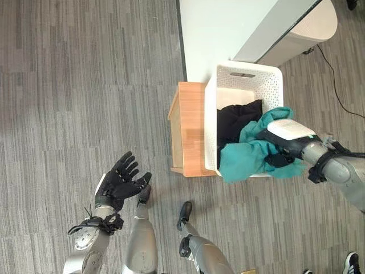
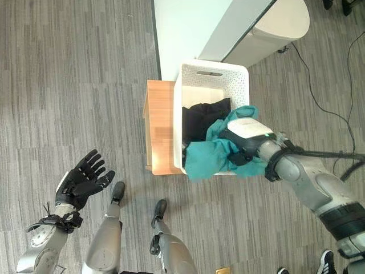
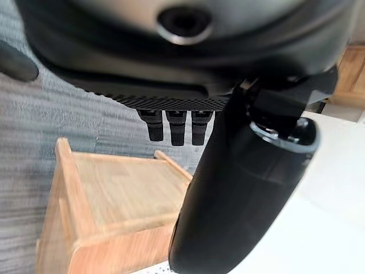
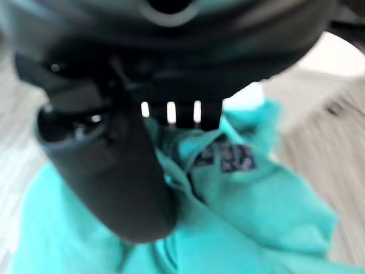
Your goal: Pick up bed clothes into laundry basket.
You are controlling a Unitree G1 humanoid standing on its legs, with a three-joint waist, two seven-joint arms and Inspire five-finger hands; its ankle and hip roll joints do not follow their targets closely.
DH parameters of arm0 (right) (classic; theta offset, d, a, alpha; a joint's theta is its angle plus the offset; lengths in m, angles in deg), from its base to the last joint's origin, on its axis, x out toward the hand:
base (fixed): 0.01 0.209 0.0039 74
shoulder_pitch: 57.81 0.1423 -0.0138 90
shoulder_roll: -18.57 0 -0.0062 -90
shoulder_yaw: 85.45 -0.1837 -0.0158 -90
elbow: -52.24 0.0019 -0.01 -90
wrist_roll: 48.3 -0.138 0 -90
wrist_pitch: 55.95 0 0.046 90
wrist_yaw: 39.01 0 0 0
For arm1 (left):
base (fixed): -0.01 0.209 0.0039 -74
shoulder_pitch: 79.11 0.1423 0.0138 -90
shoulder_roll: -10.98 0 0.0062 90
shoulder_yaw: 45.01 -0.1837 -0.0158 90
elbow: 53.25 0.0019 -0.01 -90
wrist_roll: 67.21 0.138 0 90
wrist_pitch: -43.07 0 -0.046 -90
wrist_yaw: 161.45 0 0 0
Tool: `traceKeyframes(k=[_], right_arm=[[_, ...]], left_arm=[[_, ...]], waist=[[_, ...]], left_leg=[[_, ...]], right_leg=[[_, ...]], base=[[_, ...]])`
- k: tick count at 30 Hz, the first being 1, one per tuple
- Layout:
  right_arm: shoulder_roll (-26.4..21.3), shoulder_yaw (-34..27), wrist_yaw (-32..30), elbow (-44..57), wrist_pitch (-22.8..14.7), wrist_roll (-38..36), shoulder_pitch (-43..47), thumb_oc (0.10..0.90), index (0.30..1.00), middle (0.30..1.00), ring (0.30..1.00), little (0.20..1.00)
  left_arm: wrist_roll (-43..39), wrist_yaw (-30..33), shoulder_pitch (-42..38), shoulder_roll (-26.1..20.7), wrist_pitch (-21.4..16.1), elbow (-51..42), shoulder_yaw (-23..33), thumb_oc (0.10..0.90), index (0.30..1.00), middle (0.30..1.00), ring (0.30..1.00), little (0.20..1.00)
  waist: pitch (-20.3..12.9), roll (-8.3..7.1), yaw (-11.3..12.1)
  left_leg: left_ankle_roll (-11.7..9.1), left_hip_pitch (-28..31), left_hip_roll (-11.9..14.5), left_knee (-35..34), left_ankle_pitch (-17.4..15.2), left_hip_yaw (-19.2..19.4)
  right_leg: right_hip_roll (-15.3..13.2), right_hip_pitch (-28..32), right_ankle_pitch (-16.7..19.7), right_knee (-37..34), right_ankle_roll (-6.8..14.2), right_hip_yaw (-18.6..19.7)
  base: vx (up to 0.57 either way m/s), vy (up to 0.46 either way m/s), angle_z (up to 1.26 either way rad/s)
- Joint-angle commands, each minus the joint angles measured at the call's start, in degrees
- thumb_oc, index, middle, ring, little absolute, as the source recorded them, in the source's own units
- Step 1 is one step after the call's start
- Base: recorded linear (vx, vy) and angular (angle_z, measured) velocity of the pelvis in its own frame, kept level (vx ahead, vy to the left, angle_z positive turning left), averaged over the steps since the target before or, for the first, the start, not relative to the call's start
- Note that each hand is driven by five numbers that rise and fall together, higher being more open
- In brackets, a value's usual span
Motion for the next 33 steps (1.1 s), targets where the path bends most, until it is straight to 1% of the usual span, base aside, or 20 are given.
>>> traceKeyframes(k=[1,3,5,6,8,11,14,19,23,25,28,29,30,33], right_arm=[[-4.0,-0.6,-2.2,9.3,-1.9,-4.0,11.9,0.4,0.3,0.3,0.3,0.3],[-4.4,-1.6,-0.7,14.5,-2.4,-6.0,11.9,0.4,0.3,0.3,0.3,0.3],[-5.3,-3.0,1.8,19.3,-2.9,-8.7,9.7,0.4,0.3,0.3,0.3,0.3],[-5.4,-3.3,1.9,19.4,-2.9,-8.7,9.4,0.4,0.3,0.3,0.3,0.3],[-7.0,-4.3,3.6,20.7,-2.7,-9.5,6.9,0.4,0.3,0.3,0.3,0.3],[-8.1,-4.7,3.8,19.3,-2.4,-9.0,5.0,0.4,0.3,0.3,0.3,0.3],[-8.3,-4.6,3.6,18.6,-2.4,-8.6,4.9,0.4,0.3,0.3,0.3,0.3],[-9.1,-3.3,1.6,10.3,-0.9,-4.1,5.1,0.4,0.3,0.3,0.3,0.3],[-9.8,-2.8,0.0,5.6,-0.3,-1.8,5.4,0.4,0.3,0.3,0.3,0.3],[-10.4,-2.2,-1.5,-0.3,0.5,0.4,6.1,0.4,0.3,0.3,0.3,0.3],[-10.8,-1.4,-2.6,-3.3,1.0,1.1,7.6,0.4,0.3,0.3,0.3,0.3],[-11.7,-0.5,-4.6,-6.7,1.7,1.3,10.3,0.4,0.3,0.3,0.3,0.3],[-12.1,-0.5,-5.4,-8.0,1.9,1.2,11.2,0.4,0.3,0.3,0.3,0.3],[-14.4,-0.1,-8.1,-11.5,2.5,-1.8,15.6,0.4,0.3,0.3,0.3,0.3]], left_arm=[[1.9,-0.7,1.4,-1.5,-3.4,-6.7,2.0,0.8,0.9,0.9,0.9,0.9],[2.4,-0.6,1.9,-1.1,-3.2,-6.6,2.4,0.8,0.9,0.9,0.9,0.9],[3.3,-0.5,2.8,-0.9,-3.0,-6.8,3.1,0.8,0.9,0.9,0.9,0.9],[3.3,-0.5,2.8,-0.9,-3.0,-6.9,3.1,0.8,0.9,0.9,0.9,0.9],[4.1,-0.6,3.5,-1.3,-3.0,-7.2,3.9,0.8,0.9,0.9,0.9,0.9],[4.4,-0.6,3.8,-1.7,-3.1,-7.5,4.1,0.8,0.9,0.9,0.9,0.9],[4.4,-0.6,3.9,-1.8,-3.2,-7.5,4.1,0.8,0.9,0.9,0.9,0.9],[4.5,-0.1,4.1,-1.7,-3.2,-6.8,4.1,0.8,0.9,0.9,0.9,0.9],[4.4,0.2,3.9,-1.8,-3.4,-6.6,3.8,0.8,0.9,0.9,0.9,0.9],[4.4,0.3,3.5,-2.1,-3.5,-6.1,3.3,0.8,0.9,0.9,0.9,0.9],[4.2,0.3,3.4,-2.3,-3.6,-6.2,3.1,0.8,0.9,0.9,0.9,0.9],[3.9,0.3,3.2,-2.5,-3.7,-6.2,2.7,0.8,0.9,0.9,0.9,0.9],[3.6,0.2,3.3,-2.7,-3.9,-6.4,2.6,0.8,0.9,0.9,0.9,0.9],[3.0,0.4,3.3,-3.1,-4.2,-6.6,2.6,0.8,0.9,0.9,0.9,0.9]], waist=[[-0.6,-3.46,0.9],[-0.6,-3.89,0.8],[-0.5,-4.48,0.5],[-0.5,-4.49,0.5],[-0.3,-4.97,0.3],[-0.2,-5.28,0.2],[-0.3,-5.29,0.2],[-0.2,-4.69,-0.1],[0.0,-4.38,-0.3],[0.1,-4.15,-0.3],[0.1,-4.16,-0.4],[0.1,-4.17,-0.3],[0.1,-4.26,-0.2],[0.3,-4.59,-0.3]], left_leg=[[-1.7,1.9,0.2,-1.7,-3.0,1.3],[-1.7,1.8,0.2,-1.7,-3.0,1.2],[-1.8,1.7,0.2,-1.7,-3.1,1.2],[-1.8,1.7,0.2,-1.7,-3.1,1.1],[-1.8,1.6,0.2,-1.7,-3.1,1.1],[-1.7,1.6,0.2,-1.7,-3.2,1.3],[-1.6,1.6,0.2,-1.7,-3.2,1.5],[-1.6,1.8,0.2,-1.7,-3.4,2.0],[-1.5,1.9,0.2,-1.7,-3.3,2.1],[-1.5,1.9,0.3,-1.7,-3.4,2.2],[-1.5,2.0,0.4,-1.7,-3.4,2.4],[-1.6,2.0,0.5,-1.7,-3.4,2.5],[-1.6,2.0,0.5,-1.7,-3.4,2.5],[-1.7,2.1,0.6,-1.7,-3.4,2.6]], right_leg=[[-4.9,-0.7,-2.0,3.1,3.8,0.7],[-4.9,-0.6,-2.0,3.0,3.8,0.5],[-4.8,-0.5,-2.1,3.0,3.8,0.3],[-4.9,-0.5,-2.2,3.0,3.8,0.2],[-4.8,-0.6,-2.1,3.1,3.9,0.3],[-4.8,-0.8,-1.9,3.1,3.9,0.5],[-4.9,-0.8,-1.9,3.0,3.9,0.6],[-5.0,-1.1,-1.6,3.0,3.9,1.2],[-4.9,-1.3,-1.5,3.0,3.9,1.4],[-5.0,-1.5,-1.4,3.1,4.0,1.7],[-4.9,-1.6,-1.3,3.0,4.0,1.8],[-4.8,-1.7,-1.3,3.1,4.0,1.9],[-4.8,-1.7,-1.3,3.1,4.0,1.9],[-4.7,-1.8,-1.3,3.1,4.0,2.1]], base=[[0.0,0.0,0.0],[0.0,0.0,0.0],[0.01,-0.012,0.09],[0.01,-0.006,0.11],[0.0,0.003,0.09],[0.0,0.001,0.02],[0.0,0.006,-0.03],[0.0,0.008,-0.05],[0.0,0.0,0.0],[0.0,0.0,0.0],[0.0,0.0,0.0],[0.0,0.0,0.0],[0.0,-0.015,-0.06],[0.01,-0.012,-0.09]])
